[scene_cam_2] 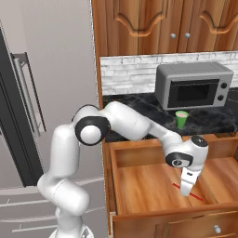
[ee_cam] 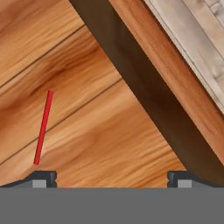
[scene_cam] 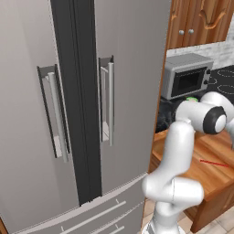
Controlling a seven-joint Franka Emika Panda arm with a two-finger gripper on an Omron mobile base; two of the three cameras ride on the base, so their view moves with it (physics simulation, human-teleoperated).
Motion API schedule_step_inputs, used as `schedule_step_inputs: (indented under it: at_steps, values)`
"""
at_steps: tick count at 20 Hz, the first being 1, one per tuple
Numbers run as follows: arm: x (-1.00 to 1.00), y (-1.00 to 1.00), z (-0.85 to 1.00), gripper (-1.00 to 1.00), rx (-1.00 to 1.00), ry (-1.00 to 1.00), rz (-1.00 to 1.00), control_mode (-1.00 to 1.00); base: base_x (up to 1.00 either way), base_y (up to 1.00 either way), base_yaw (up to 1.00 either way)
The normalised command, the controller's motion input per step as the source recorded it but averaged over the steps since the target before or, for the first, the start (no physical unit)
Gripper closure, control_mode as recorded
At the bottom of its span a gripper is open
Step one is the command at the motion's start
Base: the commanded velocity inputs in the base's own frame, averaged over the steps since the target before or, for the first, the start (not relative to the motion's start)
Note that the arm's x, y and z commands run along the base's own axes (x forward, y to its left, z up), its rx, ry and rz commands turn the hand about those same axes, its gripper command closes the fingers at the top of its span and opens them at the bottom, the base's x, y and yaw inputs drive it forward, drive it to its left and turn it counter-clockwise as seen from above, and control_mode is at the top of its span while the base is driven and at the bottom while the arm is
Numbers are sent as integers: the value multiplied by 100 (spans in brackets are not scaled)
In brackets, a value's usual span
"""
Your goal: Pick up the straw from the right drawer and put it inside the smoothie cup.
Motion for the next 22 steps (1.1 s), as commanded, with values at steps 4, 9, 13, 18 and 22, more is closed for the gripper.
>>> schedule_step_inputs:
  at_steps: [4, 9, 13, 18, 22]
  values:
    - [8, -1, -44, -100, 0, 0, 0, -100, 0, 0, 0]
    - [4, -17, -11, -100, 0, 0, 0, -100, 0, 0, 0]
    - [13, -5, -28, -100, 0, 0, 0, -100, 0, 0, 0]
    - [24, -7, -30, -100, 0, 1, -5, -100, 0, 0, 0]
    - [24, -11, -9, -100, 0, 0, -5, -100, 0, 0, 0]
